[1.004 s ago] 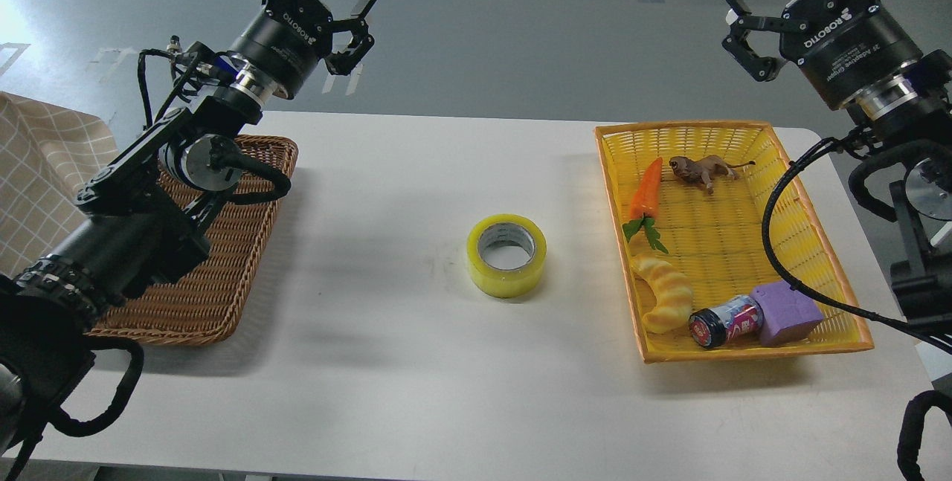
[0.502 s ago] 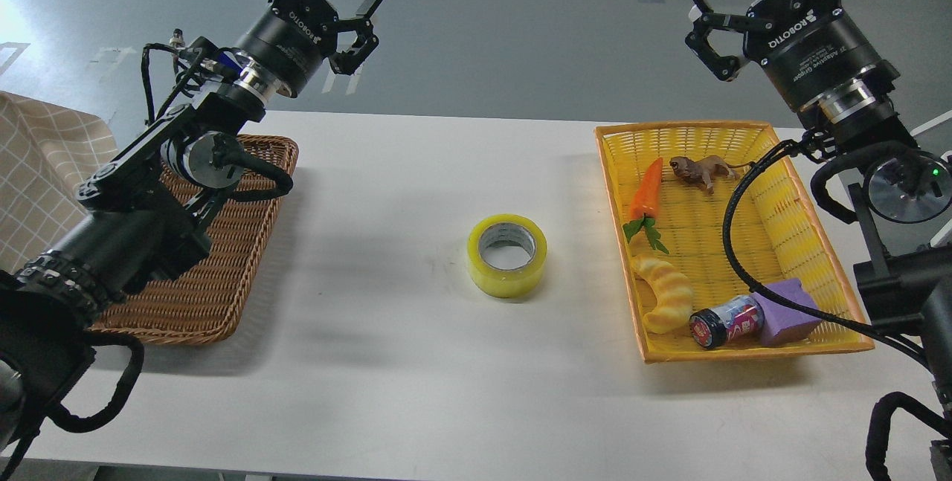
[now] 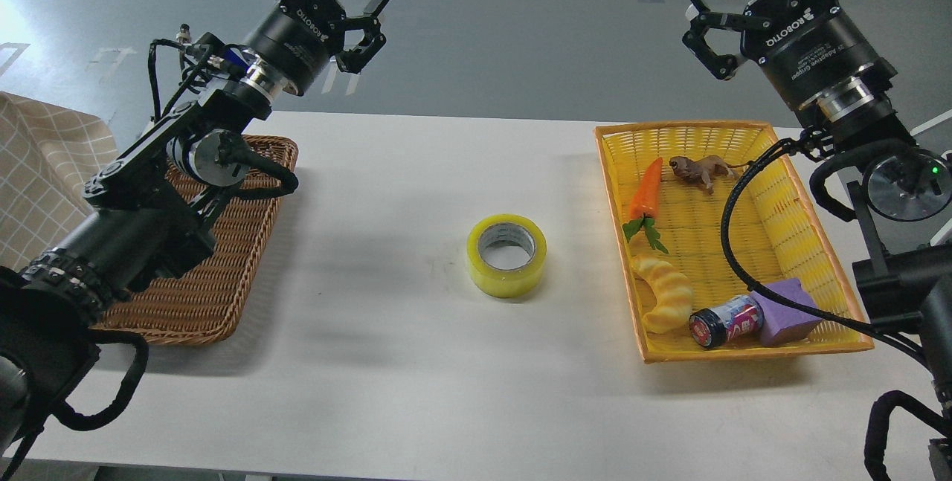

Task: Place and transfer tape with both arms
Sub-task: 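Withdraw the right gripper up and back above the yellow basket, then raise the left gripper and swing it toward the tape roll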

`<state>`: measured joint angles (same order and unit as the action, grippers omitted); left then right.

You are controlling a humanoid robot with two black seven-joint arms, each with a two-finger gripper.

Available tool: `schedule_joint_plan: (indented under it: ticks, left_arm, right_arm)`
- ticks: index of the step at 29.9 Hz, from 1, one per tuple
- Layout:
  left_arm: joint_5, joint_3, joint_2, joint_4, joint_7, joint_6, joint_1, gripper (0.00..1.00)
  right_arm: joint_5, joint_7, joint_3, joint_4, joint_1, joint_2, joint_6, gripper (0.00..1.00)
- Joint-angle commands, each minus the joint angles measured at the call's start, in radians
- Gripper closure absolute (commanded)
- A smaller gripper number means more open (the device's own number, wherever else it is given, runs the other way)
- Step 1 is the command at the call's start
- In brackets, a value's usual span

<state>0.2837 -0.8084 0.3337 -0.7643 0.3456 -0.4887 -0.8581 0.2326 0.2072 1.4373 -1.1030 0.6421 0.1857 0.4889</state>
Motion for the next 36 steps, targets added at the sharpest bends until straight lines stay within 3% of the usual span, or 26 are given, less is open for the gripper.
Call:
schedule_joint_plan:
  ticks: [1, 9, 26, 36]
  left_arm:
    - [0.000, 0.000, 0.004, 0.000, 0.000, 0.000, -0.002, 0.02]
    - [0.028, 0.006, 0.011, 0.000, -0.002, 0.000, -0.030, 0.02]
    - [0.442, 0.026, 0.050, -0.026, 0.006, 0.000, -0.101, 0.02]
    - [0.761, 0.048, 0.064, -0.121, 0.006, 0.000, -0.113, 0.02]
  right_arm:
    - [-0.001, 0.000, 0.000, 0.000, -0.002, 0.000, 0.000, 0.00]
    - [-0.001, 0.000, 0.002, 0.000, -0.004, -0.014, 0.000, 0.00]
    - [-0.001, -0.002, 0.002, 0.009, -0.007, -0.025, 0.000, 0.00]
    - [0.001, -0.002, 0.002, 0.008, -0.007, -0.026, 0.000, 0.00]
